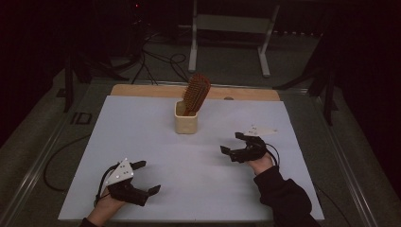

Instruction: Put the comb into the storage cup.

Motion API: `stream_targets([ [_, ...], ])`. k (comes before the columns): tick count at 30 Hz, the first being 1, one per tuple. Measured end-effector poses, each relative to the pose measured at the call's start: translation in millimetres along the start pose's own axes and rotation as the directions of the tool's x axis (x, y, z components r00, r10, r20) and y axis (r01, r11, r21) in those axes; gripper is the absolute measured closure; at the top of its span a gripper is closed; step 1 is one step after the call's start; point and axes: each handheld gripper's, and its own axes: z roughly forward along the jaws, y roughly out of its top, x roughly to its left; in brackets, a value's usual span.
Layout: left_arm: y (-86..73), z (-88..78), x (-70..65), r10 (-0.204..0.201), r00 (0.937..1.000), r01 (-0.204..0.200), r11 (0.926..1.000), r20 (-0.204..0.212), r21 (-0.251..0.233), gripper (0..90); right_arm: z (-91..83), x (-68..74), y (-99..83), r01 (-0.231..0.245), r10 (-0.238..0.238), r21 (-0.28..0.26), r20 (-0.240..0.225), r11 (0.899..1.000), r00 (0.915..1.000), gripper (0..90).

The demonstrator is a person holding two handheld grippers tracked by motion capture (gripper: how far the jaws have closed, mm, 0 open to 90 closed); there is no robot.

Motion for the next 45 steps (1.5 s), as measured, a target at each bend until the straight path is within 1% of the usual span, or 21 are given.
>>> stream_targets([
  [1,-0.2,-0.4,0.4,-0.001,1.0,0.001,1.0,0.004,-0.001,0.0,-1.5,0.8,-3.1,0.003,-0.003,0.002,0.0,1.0,1.0,10.2],
  [3,-0.4,-1.0,0.9,-0.001,1.0,0.001,1.0,0.001,-0.004,0.0,-4.2,1.8,-9.1,0.013,-0.013,0.014,0.014,1.0,0.9998,10.1],
  [4,-0.2,-1.1,1.3,-0.003,1.0,0.003,1.0,0.003,-0.003,0.0,-5.7,1.8,-11.8,0.011,-0.011,0.014,0.009,1.0,0.9999,10.1],
  [6,-0.2,-1.3,1.3,-0.003,1.0,0.003,1.0,0.003,-0.007,0.0,-9.2,2.2,-16.2,0.018,-0.018,0.019,0.021,1.0,0.9996,10.1],
  [8,-0.3,-1.0,0.6,-0.002,1.0,0.002,1.0,0.005,-0.007,0.0,-14.3,2.9,-19.9,0.019,-0.02,0.011,0.025,1.0,0.9995,10.1],
  [10,-0.3,-0.6,0.6,0.001,1.0,-0.001,1.0,0.006,-0.004,0.0,-19.3,3.6,-23.6,0.043,-0.043,0.007,0.034,0.999,0.9985,10.2],
  [12,-0.5,-0.3,0.7,-0.004,1.0,0.004,1.0,0.008,-0.005,0.0,-24.6,4.1,-27.3,0.046,-0.045,-0.002,0.029,0.999,0.9985,10.1],
  [13,-0.4,-0.3,0.5,0.0,1.0,0.0,1.0,0.006,-0.005,0.0,-26.8,4.7,-29.0,0.05,-0.05,0.001,0.029,0.999,0.9983,10.2],
  [16,0.0,-0.6,0.4,0.001,1.0,-0.001,1.0,0.007,-0.006,0.0,-33.2,6.4,-35.2,0.084,-0.084,0.002,0.032,0.996,0.996,10.2],
  [21,-0.3,-0.3,0.3,0.004,1.0,-0.004,1.0,0.007,-0.003,0.0,-46.5,8.7,-47.3,0.103,-0.102,-0.01,0.033,0.995,0.9942,10.2],
  [23,-0.4,-0.1,0.1,0.004,0.9999,-0.004,1.0,0.009,-0.003,0.0,-52.3,8.5,-51.4,0.096,-0.095,-0.035,0.032,0.995,0.995,10.1],
  [25,-0.3,0.4,-0.6,0.016,0.9998,-0.016,0.9999,0.009,0.001,0.0,-57.8,7.3,-54.1,0.087,-0.086,-0.043,0.034,0.995,0.9957,10.2],
  [26,-0.3,0.6,-0.8,0.016,0.9998,-0.016,0.9999,0.011,-0.002,0.0,-60.5,7.0,-55.8,0.089,-0.087,-0.053,0.038,0.995,0.9954,10.1],
  [29,-0.9,1.2,-1.0,0.015,0.9998,-0.015,0.9999,0.011,0.005,0.0,-67.5,6.8,-61.1,0.096,-0.094,-0.044,0.041,0.994,0.9947,10.1],
  [31,-0.8,1.3,-0.7,0.018,0.9998,-0.018,0.9998,0.011,0.007,0.0,-72.1,7.2,-67.2,0.098,-0.096,-0.038,0.052,0.995,0.994,10.1],
  [34,-0.8,1.3,-0.8,0.018,0.9998,-0.018,0.9998,0.012,0.006,0.0,-79.2,6.0,-76.7,0.095,-0.093,-0.024,0.082,0.995,0.9923,10.1],
  [36,-0.4,2.0,-0.9,0.021,0.9997,-0.021,0.9998,0.014,0.005,0.0,-83.1,5.2,-79.5,0.091,-0.088,-0.026,0.093,0.996,0.9918,10.1],
  [41,-0.2,3.4,-1.8,0.024,0.9995,-0.024,0.9997,0.018,0.008,0.0,-91.6,5.1,-82.7,0.109,-0.105,-0.023,0.134,0.994,0.9855,10.1],
  [45,-0.6,3.6,-1.5,0.022,0.9996,-0.022,0.9997,0.017,0.007,0.0,-97.4,2.5,-87.6,0.105,-0.101,-0.018,0.17,0.994,0.9803,10.1],
])
